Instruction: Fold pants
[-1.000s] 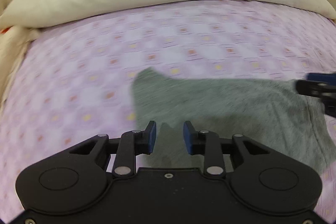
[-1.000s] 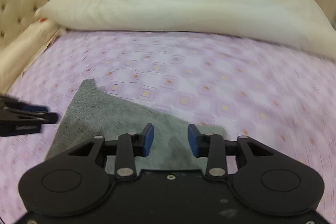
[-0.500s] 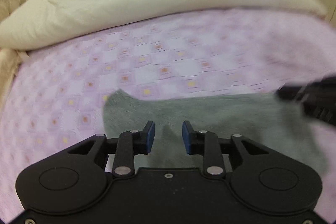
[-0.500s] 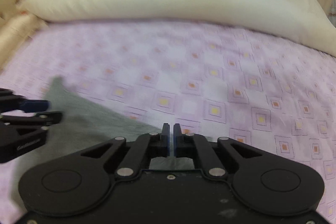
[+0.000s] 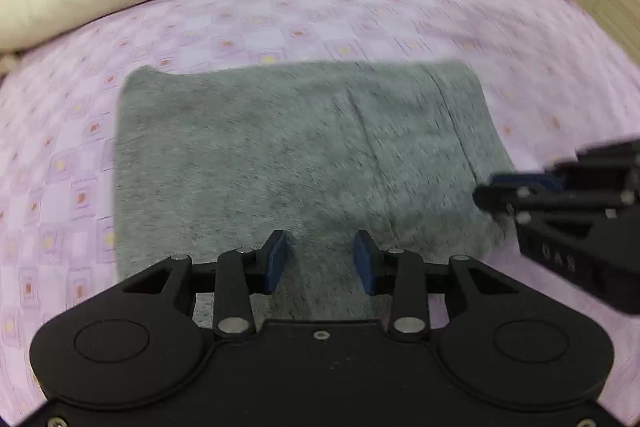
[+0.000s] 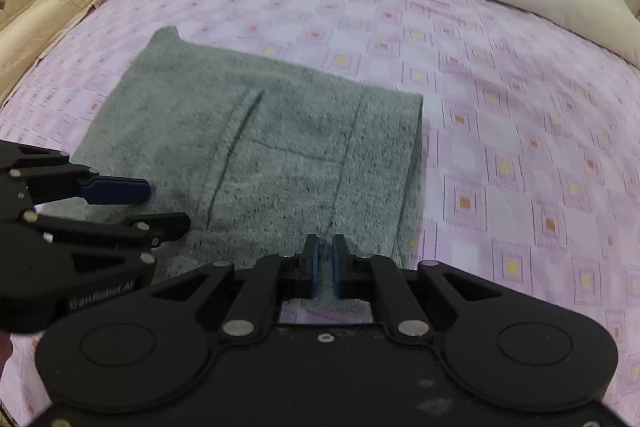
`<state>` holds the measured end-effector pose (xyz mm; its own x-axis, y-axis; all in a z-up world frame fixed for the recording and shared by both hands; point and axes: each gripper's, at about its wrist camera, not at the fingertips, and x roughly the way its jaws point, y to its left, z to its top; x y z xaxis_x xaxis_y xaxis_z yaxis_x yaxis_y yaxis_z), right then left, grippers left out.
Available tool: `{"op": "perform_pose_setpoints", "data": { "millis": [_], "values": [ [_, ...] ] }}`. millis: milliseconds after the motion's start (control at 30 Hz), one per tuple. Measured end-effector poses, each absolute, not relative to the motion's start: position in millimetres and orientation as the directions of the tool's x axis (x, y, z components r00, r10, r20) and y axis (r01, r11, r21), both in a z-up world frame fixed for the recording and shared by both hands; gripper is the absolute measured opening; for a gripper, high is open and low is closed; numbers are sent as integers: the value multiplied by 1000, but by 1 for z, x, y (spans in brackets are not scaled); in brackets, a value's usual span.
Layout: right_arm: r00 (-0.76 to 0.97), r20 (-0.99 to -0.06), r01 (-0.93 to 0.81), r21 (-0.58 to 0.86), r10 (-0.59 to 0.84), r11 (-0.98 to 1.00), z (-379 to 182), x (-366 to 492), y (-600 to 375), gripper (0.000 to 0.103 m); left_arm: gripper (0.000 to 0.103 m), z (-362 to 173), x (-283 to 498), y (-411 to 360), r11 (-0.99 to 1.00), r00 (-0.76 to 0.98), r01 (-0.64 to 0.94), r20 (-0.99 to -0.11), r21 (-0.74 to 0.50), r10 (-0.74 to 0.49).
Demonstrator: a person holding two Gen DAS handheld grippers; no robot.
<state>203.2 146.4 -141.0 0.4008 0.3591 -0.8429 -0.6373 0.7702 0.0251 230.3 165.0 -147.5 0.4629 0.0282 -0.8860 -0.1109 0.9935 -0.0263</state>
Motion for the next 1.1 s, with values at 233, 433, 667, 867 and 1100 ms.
{"op": "perform_pose_setpoints", "data": {
  "millis": [233, 433, 667, 867, 1100],
  "values": [
    [402, -827, -602, 84, 392, 794, -91, 193, 137, 31, 46, -102, 214, 182, 947, 416, -317, -892, 38, 176],
    [425, -828, -596, 48, 365, 802, -49, 174, 139, 39, 47, -69, 188, 182, 921, 424, -387, -880, 36, 212],
    [424, -799, -636, 72, 426, 768, -8, 143, 134, 40, 49, -39, 159, 167, 905, 421, -425, -876, 38, 235],
    [447, -775, -611, 101, 447, 785, 11, 125, 125, 40, 49, -16, 145, 155, 915, 457, -403, -864, 12, 212],
    [477, -751, -592, 109, 456, 798, 20, 111, 120, 40, 49, -6, 136, 153, 914, 484, -405, -845, 15, 229]
  ]
}}
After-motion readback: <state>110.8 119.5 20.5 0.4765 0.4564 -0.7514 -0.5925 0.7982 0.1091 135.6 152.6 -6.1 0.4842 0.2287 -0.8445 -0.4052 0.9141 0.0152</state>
